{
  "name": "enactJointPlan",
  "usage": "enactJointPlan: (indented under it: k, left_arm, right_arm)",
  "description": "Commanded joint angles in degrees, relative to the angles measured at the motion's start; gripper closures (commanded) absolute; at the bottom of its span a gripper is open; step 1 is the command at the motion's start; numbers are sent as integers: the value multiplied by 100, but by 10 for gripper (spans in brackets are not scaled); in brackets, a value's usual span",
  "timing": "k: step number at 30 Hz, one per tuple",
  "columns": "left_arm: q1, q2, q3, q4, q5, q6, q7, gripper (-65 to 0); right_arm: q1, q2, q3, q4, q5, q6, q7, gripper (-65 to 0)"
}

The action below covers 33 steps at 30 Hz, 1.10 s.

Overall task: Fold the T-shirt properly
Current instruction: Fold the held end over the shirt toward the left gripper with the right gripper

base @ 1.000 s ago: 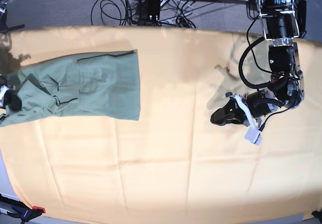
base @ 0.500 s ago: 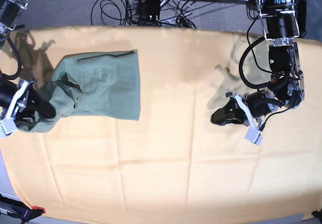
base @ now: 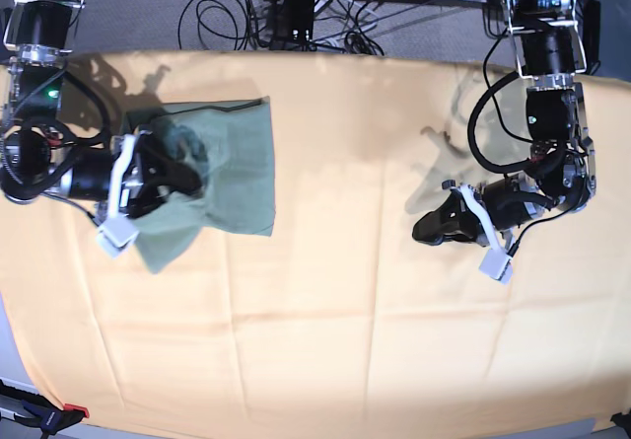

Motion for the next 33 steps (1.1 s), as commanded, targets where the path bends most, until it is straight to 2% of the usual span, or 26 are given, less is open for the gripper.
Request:
enactJointPlan:
  k: [1,7,9,14,19,20,23,24,25,29,31,33]
  left_arm:
    - [-90,-57,-17,85,-122,-61,-125,0]
    - [98,-44,-17,85,-120,-76,-142,0]
    - [160,-46,-17,85,-122,-76,-144,0]
    - [199,-46,-17,85,-275,-79,-144,0]
    - [168,-50,-17,85,-376,-208,-144,0]
    - [170,-48,-17,85,-376,-205,-142,0]
    - [173,-50,-17,85,-372,-205,-140,0]
    - [170,-50,-17,85,-356,-205,-142,0]
    - [170,-52,-17,85,-352,-205,-142,0]
    - [186,-90,-17,85,-352,-205,-140,0]
    - [188,-94,-17,85,-350,-205,-138,0]
    - [186,-109,-17,85,-332,-208,-140,0]
  right_arm:
    - [116,72,-90,103,187,28,110,0]
    - [131,72,-531,101,187,28,110,0]
    - [131,39,-529,101,28,28,299,0]
    - [136,-236,-529,101,-111,28,400,0]
    - [144,-505,-529,101,-876,28,533,0]
    - [144,-549,-529,101,-984,28,546,-40]
    - [179,-579,-529,103,-1119,28,573,-387]
    - [234,-577,-527,103,-1113,28,564,-461]
    - [315,-577,-527,122,-1060,28,533,-488]
    - [570,-568,-494,540,-448,28,269,-488]
    - [647,-544,-400,846,-507,28,179,-488]
    - [691,-544,-223,1084,-859,28,110,-488]
